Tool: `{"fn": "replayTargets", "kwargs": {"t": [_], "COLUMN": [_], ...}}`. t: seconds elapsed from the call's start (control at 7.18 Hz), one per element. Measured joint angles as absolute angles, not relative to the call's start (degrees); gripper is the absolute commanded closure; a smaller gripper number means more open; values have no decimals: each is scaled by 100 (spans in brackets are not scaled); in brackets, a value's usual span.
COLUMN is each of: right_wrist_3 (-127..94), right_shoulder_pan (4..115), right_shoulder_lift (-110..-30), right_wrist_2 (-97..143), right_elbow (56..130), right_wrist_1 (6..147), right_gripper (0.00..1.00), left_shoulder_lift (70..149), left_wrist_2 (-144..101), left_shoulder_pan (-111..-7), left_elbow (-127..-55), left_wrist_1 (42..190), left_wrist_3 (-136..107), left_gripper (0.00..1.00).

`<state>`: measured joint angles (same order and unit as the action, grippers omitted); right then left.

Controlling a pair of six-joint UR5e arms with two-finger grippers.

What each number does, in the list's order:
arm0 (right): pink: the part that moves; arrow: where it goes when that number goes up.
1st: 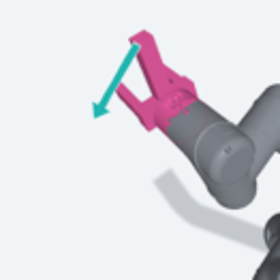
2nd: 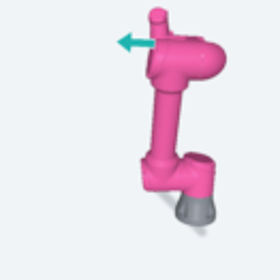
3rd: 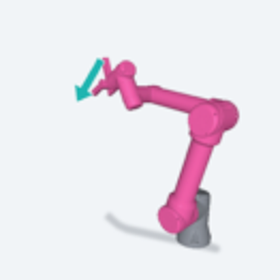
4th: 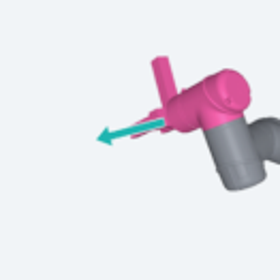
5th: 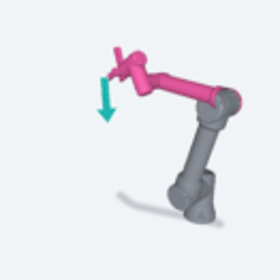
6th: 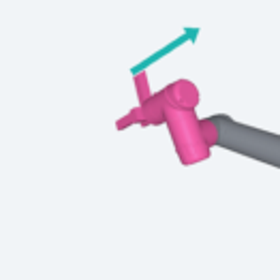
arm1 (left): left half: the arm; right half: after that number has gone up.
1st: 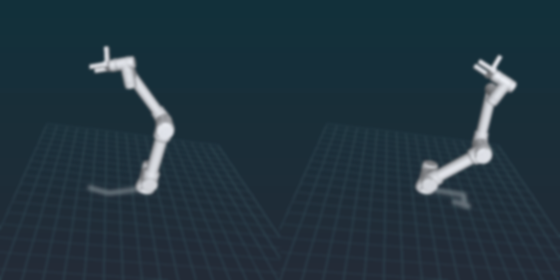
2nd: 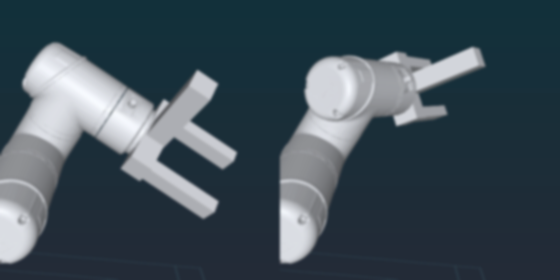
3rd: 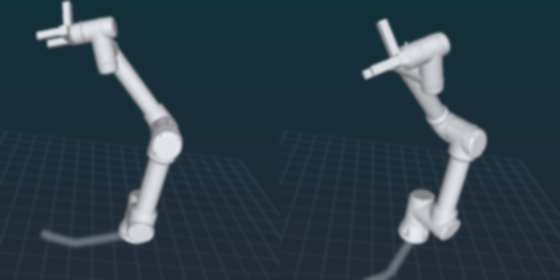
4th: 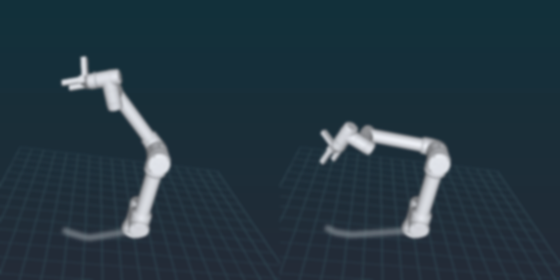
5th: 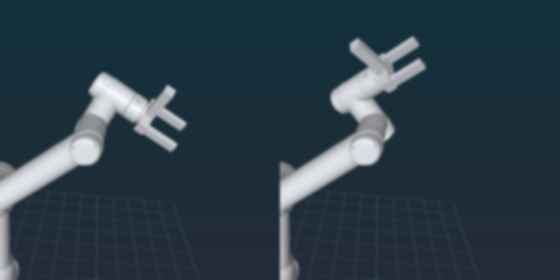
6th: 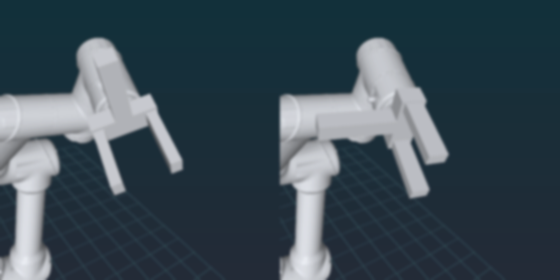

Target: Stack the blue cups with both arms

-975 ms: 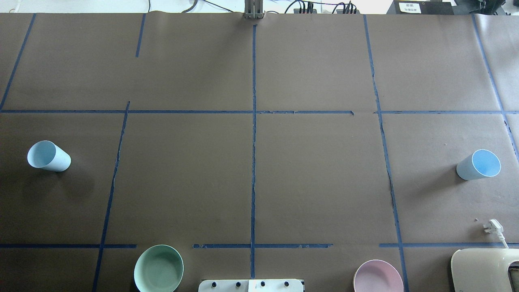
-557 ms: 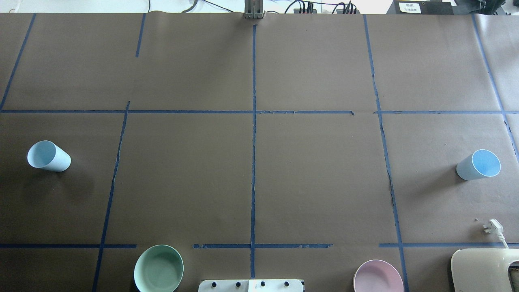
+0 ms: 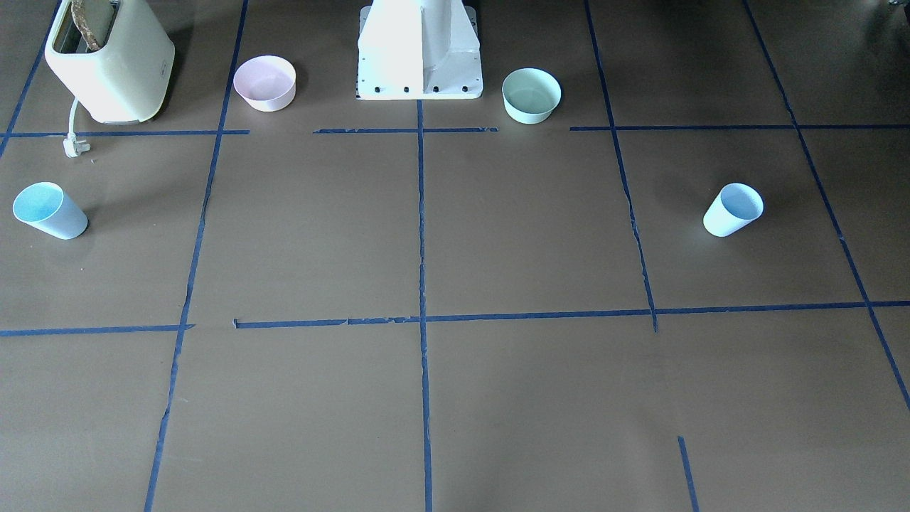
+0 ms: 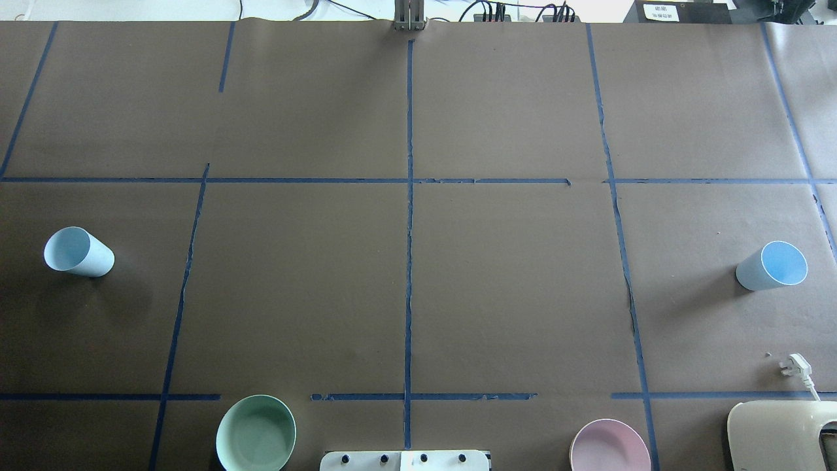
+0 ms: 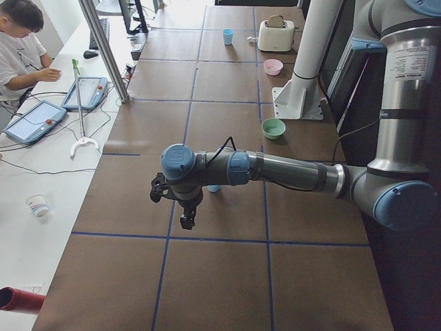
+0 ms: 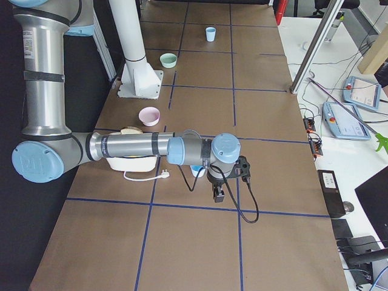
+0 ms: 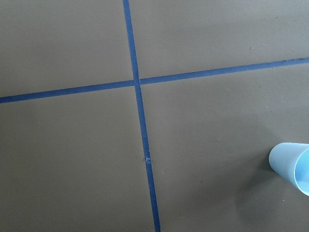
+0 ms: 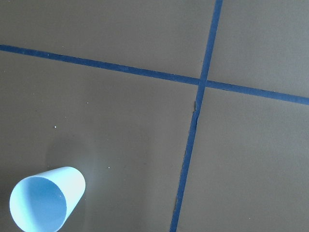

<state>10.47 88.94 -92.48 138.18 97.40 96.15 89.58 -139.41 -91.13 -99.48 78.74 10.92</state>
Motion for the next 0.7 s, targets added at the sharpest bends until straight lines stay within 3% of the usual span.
{"fn": "replayTargets", "kwargs": {"t": [0.7], "right_wrist_3": [1030], "right_shoulder_pan": [8893], "right_shoulder_lift": [-9275], "right_wrist_2": [13847], "right_elbow": [9753], "right_wrist_1": [9613], "right_gripper": [0], "left_shoulder_lift": [8934], "left_wrist_2": [-13862], "left_shoulder_pan": [-8688], "left_elbow": [-10098], "left_wrist_1": [8086], "left_wrist_3": [493], "left_gripper": [0]}}
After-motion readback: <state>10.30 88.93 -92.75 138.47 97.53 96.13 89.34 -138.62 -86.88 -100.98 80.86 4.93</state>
